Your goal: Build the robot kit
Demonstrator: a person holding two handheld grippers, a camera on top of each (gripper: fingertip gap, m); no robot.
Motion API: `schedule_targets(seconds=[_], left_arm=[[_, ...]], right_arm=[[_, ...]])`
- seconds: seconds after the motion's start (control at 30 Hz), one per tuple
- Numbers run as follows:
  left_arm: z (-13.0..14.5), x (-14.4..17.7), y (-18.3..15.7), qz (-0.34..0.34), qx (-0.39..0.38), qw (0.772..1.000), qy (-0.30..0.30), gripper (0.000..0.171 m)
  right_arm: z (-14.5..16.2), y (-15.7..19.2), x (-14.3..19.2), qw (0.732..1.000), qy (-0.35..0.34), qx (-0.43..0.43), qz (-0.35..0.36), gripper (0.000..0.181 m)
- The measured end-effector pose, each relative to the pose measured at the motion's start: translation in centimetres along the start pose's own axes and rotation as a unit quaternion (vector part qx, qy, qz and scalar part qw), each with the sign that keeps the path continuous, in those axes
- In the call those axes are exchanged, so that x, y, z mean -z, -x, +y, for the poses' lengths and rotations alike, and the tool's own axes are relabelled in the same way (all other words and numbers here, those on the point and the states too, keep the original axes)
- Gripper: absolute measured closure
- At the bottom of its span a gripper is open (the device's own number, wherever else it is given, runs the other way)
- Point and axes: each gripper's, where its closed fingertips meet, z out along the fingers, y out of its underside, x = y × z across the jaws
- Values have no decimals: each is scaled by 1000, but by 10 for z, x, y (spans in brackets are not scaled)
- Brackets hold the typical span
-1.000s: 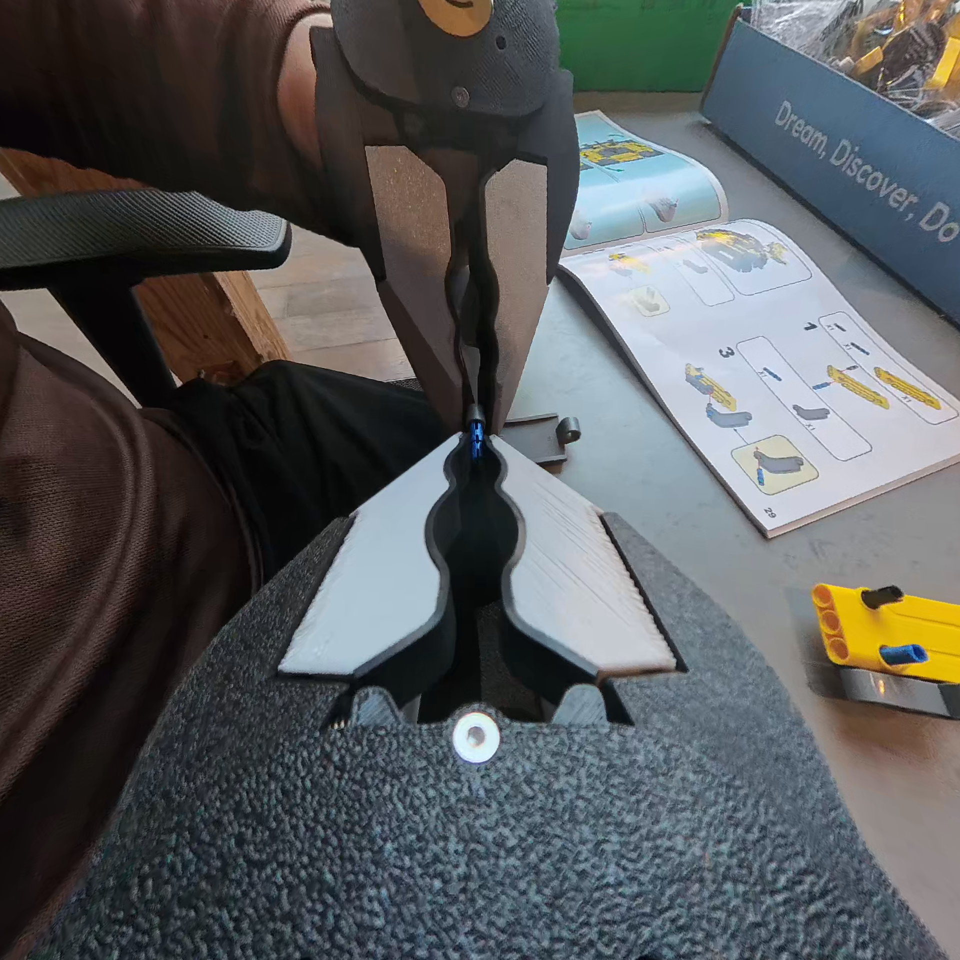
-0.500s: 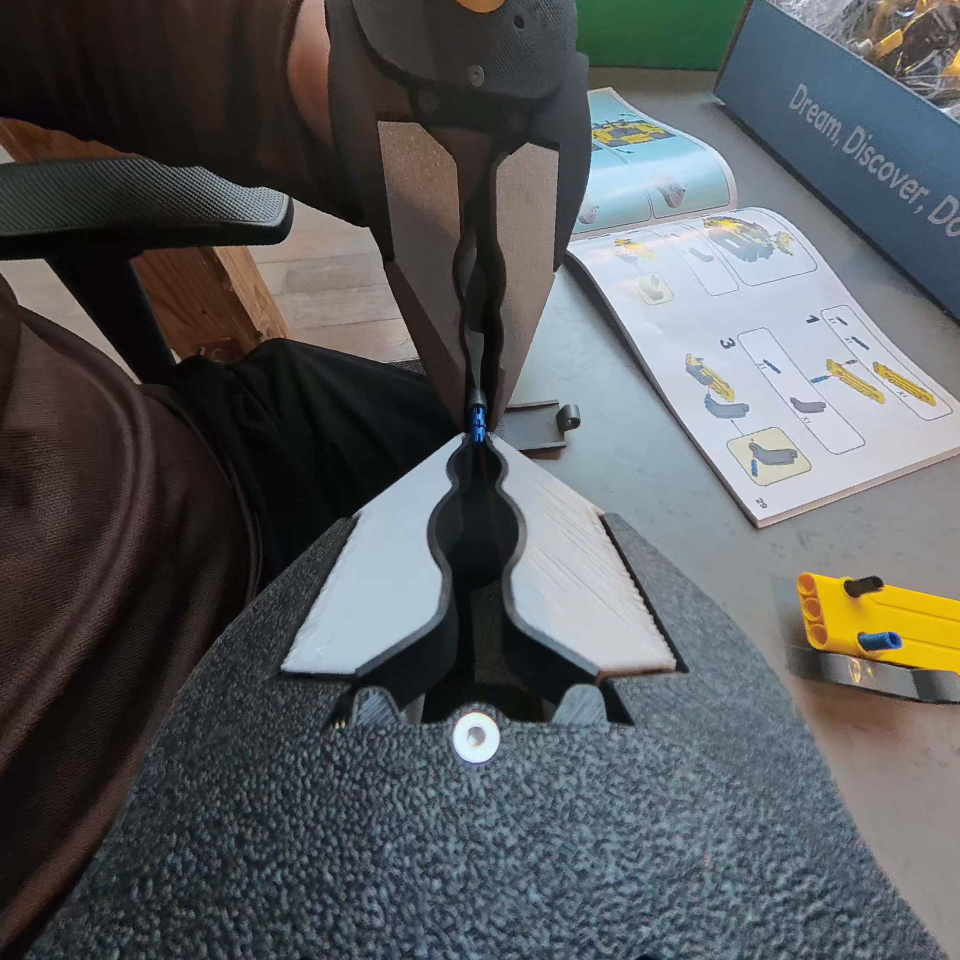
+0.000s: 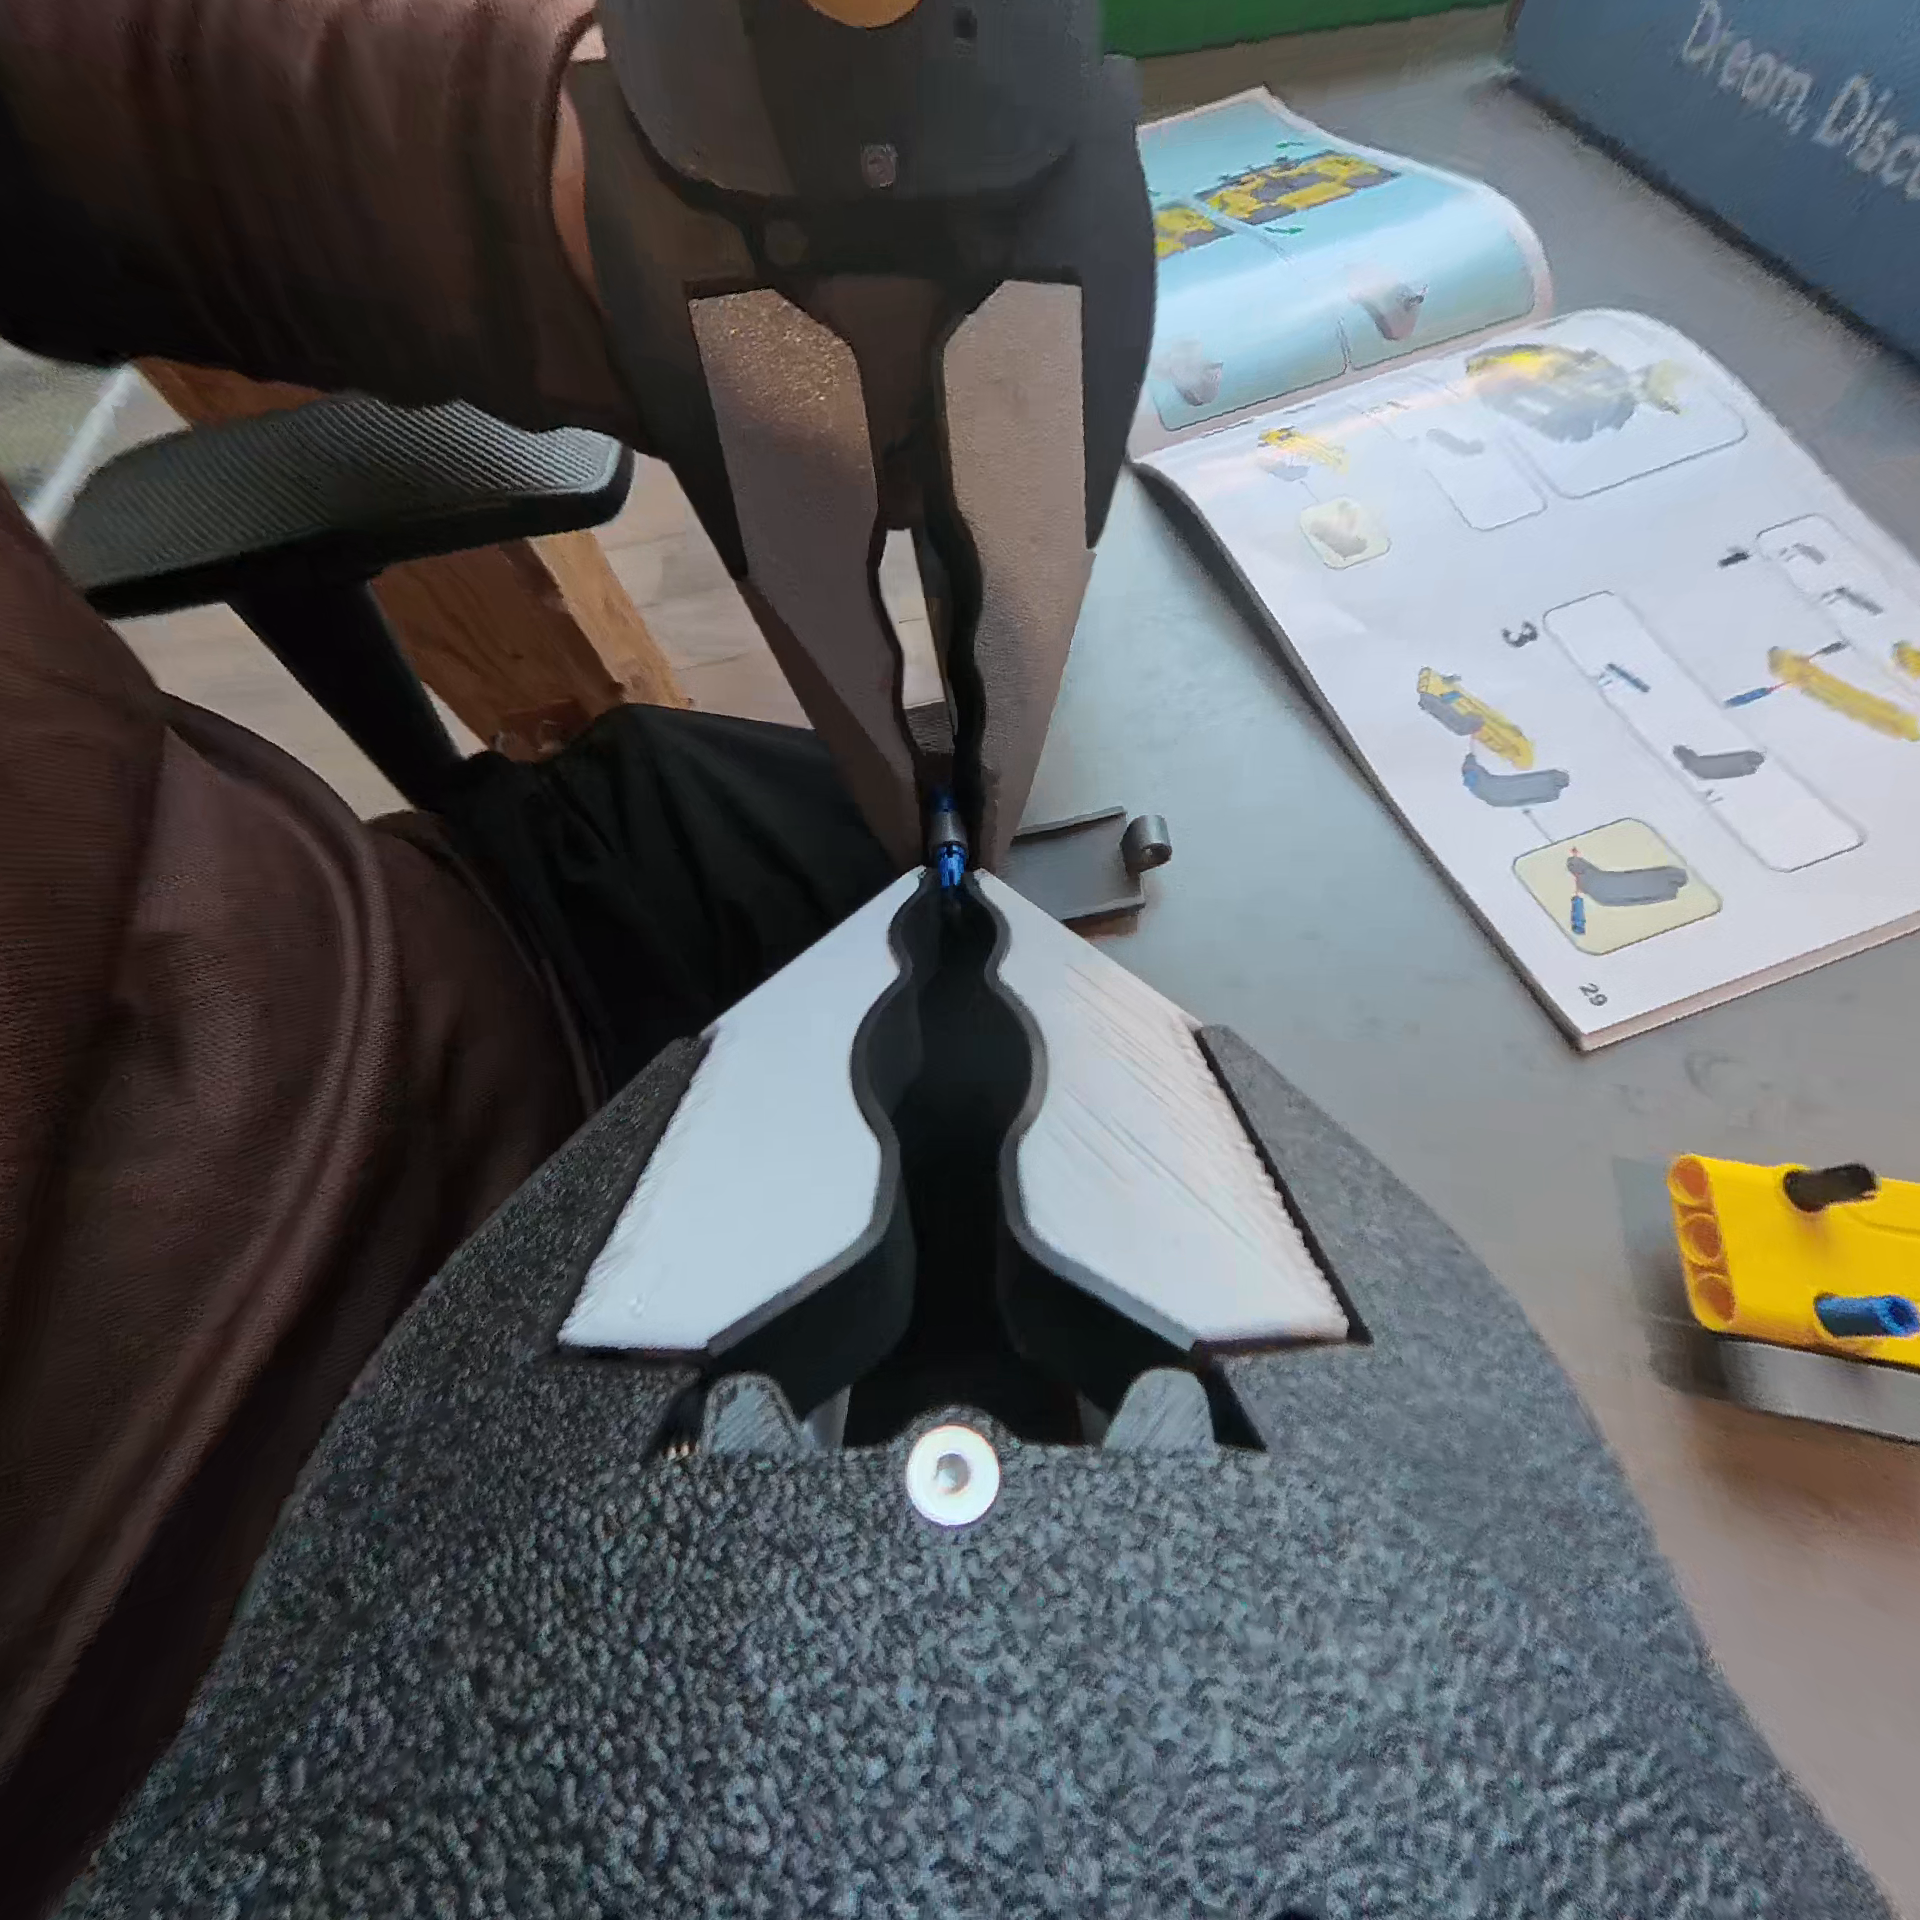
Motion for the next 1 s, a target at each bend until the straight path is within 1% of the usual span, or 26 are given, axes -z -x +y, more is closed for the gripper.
schedule_targets(seconds=[0.07, 0.13, 0.17, 0.3, 0.37, 0.5, 0.57, 0.63, 0.7, 0.77, 0.83, 0.93, 1.0], left_arm=[[0, -1, 0, -16, -28, 999, 6, 167], [0, -1, 0, -45, -82, 995, 17, 167], [-1, -2, 1, -57, -99, 993, 22, 168], [-1, -2, 4, -85, -126, 988, 28, 168], [0, -2, 1, -69, -96, 993, 21, 167], [-3, -2, -5, -18, 2, 1000, -15, 167], [-4, -2, -5, -10, 23, 1000, -19, 167], [-5, -3, -7, 3, 45, 999, -25, 167], [-6, -4, -7, 2, 39, 999, -27, 167], [-5, -5, -8, -6, 19, 1000, -21, 167], [-5, -7, -10, -13, -1, 1000, -16, 167], [-5, -9, -8, -34, -40, 999, 1, 167], [-5, -9, -6, -47, -64, 997, 14, 167]], right_arm=[[1, 1, 0, 998, 1, -59, -37, 178], [1, 3, 1, 987, -4, -136, -85, 177], [1, 3, 2, 983, -5, -154, -95, 177], [1, 2, 2, 980, -1, -171, -98, 177], [1, 3, 2, 983, -1, -157, -97, 177], [1, 5, 3, 997, 0, -60, -56, 176], [1, 6, 4, 999, 5, -15, -35, 174], [2, 4, 5, 1000, 9, 22, -12, 176], [3, 4, 6, 998, 17, 59, 2, 176], [5, 5, 6, 997, 28, 79, 3, 177], [7, 7, 7, 998, 28, 58, -15, 177], [8, 8, 8, 998, 23, -8, -52, 178], [9, 7, 8, 998, 29, -18, -54, 178]])
